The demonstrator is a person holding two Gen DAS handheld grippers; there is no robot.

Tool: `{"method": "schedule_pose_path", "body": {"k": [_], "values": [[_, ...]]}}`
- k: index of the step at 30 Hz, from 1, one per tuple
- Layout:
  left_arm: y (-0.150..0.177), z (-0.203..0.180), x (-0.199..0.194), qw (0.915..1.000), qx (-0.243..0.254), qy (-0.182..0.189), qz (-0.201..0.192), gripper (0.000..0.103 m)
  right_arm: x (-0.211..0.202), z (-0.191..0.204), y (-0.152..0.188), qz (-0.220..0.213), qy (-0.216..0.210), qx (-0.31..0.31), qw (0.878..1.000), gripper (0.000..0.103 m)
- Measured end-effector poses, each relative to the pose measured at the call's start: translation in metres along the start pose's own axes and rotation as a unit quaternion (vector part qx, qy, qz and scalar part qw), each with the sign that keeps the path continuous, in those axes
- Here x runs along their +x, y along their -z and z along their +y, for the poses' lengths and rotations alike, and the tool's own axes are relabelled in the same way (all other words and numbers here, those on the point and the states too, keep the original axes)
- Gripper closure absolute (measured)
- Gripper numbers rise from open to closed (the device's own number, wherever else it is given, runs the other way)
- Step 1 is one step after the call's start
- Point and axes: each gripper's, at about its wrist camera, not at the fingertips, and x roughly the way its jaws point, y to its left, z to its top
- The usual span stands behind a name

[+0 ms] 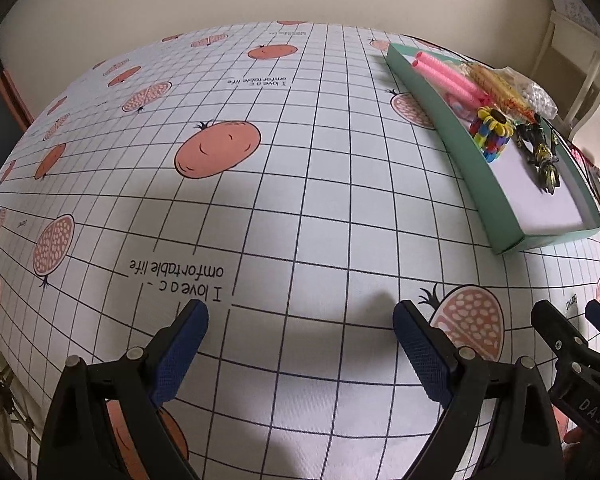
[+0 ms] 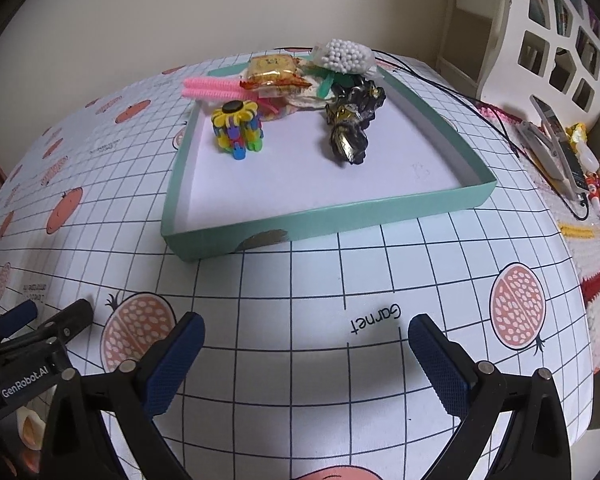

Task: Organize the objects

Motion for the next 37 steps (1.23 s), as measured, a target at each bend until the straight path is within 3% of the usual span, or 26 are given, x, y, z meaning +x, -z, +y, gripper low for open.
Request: {"method": "schedule_pose_path", "body": {"k": [37], "values": [[0.0012,0.0007,-0.0001,0.9998,0.001,0.001,-0.021,0.009,0.0075,-0.0015,0.0036,-0.01,0.007,-0.009,1.0,0.0]]}}
